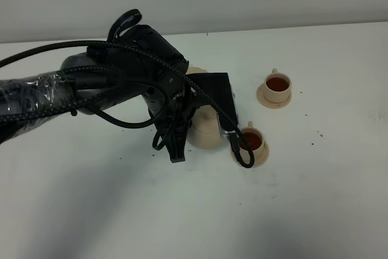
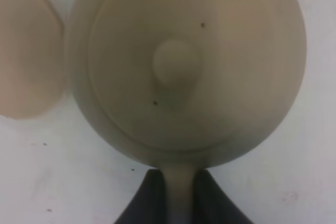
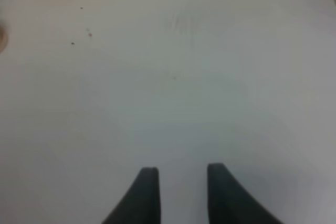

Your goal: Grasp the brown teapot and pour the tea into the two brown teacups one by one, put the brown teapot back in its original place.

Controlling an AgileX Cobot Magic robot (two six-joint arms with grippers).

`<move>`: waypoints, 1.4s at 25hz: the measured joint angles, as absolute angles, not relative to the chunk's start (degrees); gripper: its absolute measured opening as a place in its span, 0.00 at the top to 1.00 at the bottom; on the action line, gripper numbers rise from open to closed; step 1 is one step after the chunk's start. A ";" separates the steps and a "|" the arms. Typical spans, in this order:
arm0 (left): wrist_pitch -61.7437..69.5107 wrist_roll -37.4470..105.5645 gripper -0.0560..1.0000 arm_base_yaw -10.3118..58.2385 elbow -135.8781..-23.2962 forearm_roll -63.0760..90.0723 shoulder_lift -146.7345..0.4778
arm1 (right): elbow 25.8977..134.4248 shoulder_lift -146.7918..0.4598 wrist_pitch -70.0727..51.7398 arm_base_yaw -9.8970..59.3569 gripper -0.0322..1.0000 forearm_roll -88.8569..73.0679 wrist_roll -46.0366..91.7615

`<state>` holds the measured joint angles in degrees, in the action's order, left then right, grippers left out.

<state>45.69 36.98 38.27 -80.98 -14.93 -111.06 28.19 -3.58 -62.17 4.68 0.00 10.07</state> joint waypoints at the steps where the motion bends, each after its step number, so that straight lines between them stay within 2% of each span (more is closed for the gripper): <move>1: 45.74 37.05 0.83 37.96 -80.98 -13.73 -111.06 | 28.19 -3.58 -62.17 4.68 0.74 0.00 10.07; 14: 46.28 36.72 0.83 37.72 -81.03 -11.39 -111.06 | 28.19 -3.58 -62.17 4.68 0.74 0.00 10.07; 22: 43.04 28.51 0.83 37.72 -81.03 -14.21 -111.06 | 28.19 -3.58 -62.17 4.68 0.74 0.00 10.07; 35: 39.81 25.47 0.83 30.54 -87.47 -14.71 -111.82 | 28.19 -3.58 -62.17 4.68 0.74 0.00 10.07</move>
